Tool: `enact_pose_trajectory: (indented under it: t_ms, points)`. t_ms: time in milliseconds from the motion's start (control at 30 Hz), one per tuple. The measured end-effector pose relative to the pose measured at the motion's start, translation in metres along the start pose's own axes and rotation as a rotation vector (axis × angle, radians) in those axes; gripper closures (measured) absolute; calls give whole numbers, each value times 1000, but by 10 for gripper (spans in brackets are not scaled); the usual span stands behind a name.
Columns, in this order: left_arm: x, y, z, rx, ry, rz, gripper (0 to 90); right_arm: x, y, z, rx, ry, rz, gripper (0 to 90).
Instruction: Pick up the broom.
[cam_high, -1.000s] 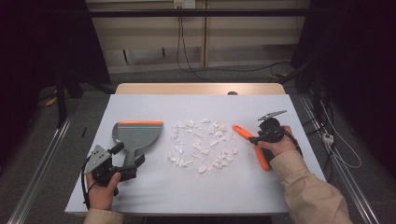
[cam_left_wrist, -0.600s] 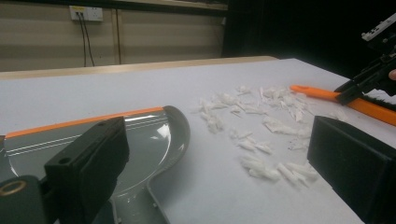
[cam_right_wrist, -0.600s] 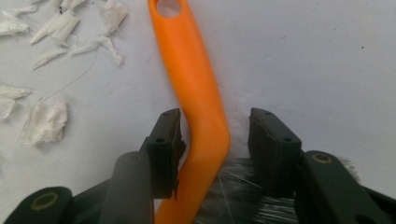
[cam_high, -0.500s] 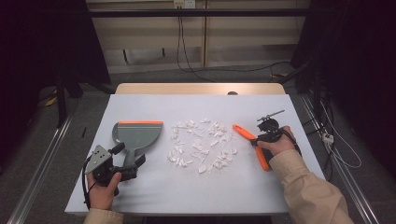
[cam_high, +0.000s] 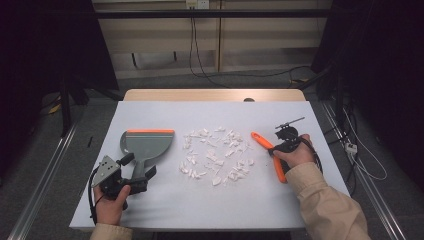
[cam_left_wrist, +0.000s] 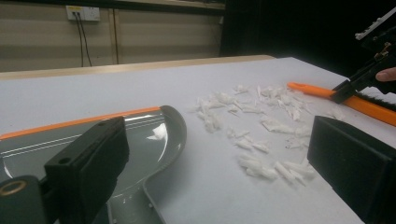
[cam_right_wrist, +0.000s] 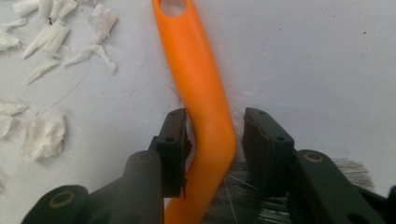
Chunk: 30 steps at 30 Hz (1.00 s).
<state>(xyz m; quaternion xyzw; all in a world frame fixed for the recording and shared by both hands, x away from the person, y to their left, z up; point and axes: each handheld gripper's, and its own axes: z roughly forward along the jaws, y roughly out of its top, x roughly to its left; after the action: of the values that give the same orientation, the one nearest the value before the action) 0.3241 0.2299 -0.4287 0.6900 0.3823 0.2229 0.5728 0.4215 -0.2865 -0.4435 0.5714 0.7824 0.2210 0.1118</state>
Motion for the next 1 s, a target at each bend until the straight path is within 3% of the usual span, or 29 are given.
enact_pose_trajectory:
  t_ms: [100,267,567,867,1000]
  points:
    - [0,0,0,7,3,6,52,-1,0,0,-5,-7,19,683]
    - [0,0,0,8,3,11,52,-6,1,0,0,19,55,688]
    - [-1,0,1,11,3,14,52,-1,6,1,35,-13,35,699]
    - [-1,1,3,8,-7,4,52,-3,6,0,16,-5,13,700]
    - [-2,1,4,5,-9,-1,52,-6,6,-1,-21,15,22,700]
